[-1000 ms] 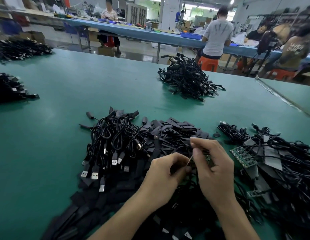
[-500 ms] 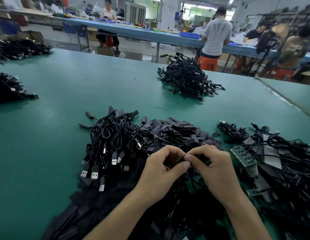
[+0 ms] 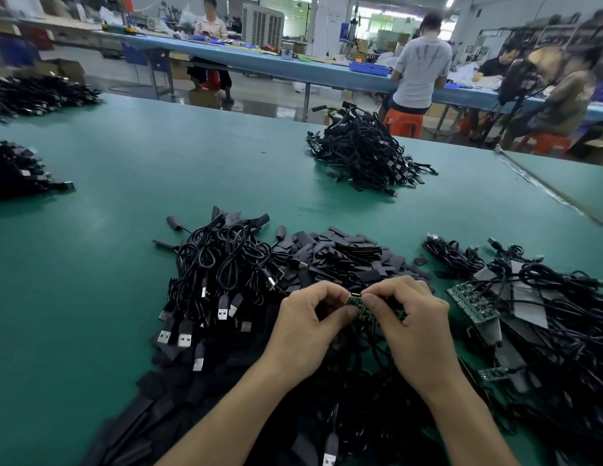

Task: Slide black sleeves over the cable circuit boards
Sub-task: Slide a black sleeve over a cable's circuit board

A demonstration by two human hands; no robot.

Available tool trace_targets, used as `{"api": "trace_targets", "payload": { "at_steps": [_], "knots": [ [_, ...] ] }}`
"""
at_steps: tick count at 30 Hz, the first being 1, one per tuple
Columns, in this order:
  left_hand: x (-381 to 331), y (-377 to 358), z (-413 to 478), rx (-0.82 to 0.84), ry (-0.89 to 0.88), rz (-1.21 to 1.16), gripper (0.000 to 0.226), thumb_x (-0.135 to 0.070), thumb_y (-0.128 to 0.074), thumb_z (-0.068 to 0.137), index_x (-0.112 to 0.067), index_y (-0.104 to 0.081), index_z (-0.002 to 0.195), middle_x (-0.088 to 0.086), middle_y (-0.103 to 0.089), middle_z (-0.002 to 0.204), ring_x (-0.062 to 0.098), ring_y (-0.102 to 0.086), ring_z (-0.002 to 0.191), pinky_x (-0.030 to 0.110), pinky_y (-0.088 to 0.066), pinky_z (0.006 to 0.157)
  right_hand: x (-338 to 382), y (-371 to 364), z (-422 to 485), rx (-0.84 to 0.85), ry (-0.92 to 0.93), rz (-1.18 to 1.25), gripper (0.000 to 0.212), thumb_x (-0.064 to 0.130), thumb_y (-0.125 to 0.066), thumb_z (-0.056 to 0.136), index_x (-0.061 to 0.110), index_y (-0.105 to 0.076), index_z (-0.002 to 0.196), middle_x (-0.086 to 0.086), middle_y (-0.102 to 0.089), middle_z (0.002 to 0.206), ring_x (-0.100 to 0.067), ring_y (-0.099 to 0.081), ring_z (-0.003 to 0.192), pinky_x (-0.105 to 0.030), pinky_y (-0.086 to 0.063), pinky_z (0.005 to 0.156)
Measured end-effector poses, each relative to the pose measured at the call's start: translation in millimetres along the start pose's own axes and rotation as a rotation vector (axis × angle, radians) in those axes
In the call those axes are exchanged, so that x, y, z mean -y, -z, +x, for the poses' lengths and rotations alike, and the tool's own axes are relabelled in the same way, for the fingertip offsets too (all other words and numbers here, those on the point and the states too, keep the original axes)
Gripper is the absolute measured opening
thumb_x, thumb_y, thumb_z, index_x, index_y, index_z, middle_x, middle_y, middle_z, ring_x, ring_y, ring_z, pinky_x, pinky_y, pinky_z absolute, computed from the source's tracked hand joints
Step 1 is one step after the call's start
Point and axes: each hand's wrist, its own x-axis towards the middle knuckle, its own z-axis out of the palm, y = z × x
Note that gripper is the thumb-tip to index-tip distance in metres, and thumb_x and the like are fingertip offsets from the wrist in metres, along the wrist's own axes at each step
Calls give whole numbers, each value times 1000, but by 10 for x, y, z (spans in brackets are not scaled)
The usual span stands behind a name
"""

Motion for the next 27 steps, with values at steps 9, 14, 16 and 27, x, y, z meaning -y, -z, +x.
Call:
{"api": "trace_targets", "payload": {
  "at_steps": [9,14,16,27],
  "knots": [
    [6,28,8,-31,-53,-3,15,-8,-73,89,-23,-71,86,-3,-68,77,9,-60,67,26,-53,56,-51,-37,5,113,-109,118,23,22,-72,86,42,-64,77,29,-64,89,-3,-54,96,-47,-44,91],
    [-6,92,15,12,-44,-75,10,-7,-76,86,-17,-75,84,-6,-69,70,6,-62,65,21,-52,62,-130,-41,9,211,-172,230,15,22,-69,90,35,-69,82,11,-67,85,-10,-58,91,-26,-41,80],
    [-13,115,21,24,-48,-116,11,-6,-77,84,-17,-76,82,-5,-70,68,6,-63,63,18,-51,64,-151,-52,29,237,-193,262,13,23,-69,90,34,-70,82,5,-65,85,-13,-57,86,-27,-41,78],
    [-46,168,33,79,29,-290,6,-20,-80,73,-16,-79,78,4,-70,72,15,-63,65,24,-55,64,-136,-74,93,339,-185,524,16,29,-63,90,17,-70,83,4,-65,76,-15,-56,77,-36,-47,74]
  ]
}}
